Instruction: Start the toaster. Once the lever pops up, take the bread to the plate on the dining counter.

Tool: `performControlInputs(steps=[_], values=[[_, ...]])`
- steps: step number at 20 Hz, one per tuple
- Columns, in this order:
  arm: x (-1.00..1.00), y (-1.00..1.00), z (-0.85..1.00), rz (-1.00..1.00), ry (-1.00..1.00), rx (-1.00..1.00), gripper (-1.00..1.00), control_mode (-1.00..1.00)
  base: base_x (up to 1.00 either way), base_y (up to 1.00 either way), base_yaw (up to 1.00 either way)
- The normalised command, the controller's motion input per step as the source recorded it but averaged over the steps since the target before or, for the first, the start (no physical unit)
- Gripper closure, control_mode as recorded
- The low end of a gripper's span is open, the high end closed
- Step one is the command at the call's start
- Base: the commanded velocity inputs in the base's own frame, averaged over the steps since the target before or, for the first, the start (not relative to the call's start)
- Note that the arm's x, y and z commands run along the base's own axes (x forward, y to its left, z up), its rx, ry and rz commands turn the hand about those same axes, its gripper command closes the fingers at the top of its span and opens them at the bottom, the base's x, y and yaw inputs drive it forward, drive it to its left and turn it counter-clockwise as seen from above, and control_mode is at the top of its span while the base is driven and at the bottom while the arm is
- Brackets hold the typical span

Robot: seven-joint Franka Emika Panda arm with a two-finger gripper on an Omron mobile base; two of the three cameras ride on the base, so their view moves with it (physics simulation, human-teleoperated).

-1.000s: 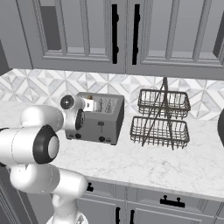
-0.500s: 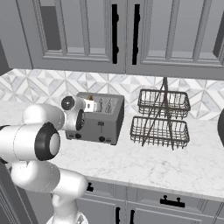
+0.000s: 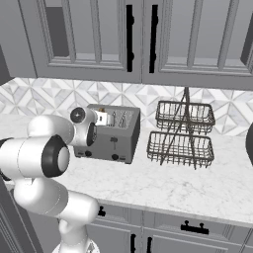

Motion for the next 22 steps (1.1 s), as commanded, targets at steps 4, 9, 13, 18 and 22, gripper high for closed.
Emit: performControlInputs(steps=[4,9,13,18,22], values=[[0.02,0.00,0.00,0.00,0.00,0.00,-1.00,-1.00,0.00,0.00,0.00],[0.05,0.00,0.00,0.00,0.00,0.00,-1.00,-1.00,0.00,0.00,0.00],[0.00,0.00,0.00,0.00,0.00,0.00,-1.00,-1.00,0.00,0.00,0.00],[0.00,0.00,0.00,0.00,0.00,0.00,1.00,-1.00,0.00,0.00,0.00],[0.00,0.00,0.00,0.00,0.00,0.00,1.00,-1.00,0.00,0.00,0.00]])
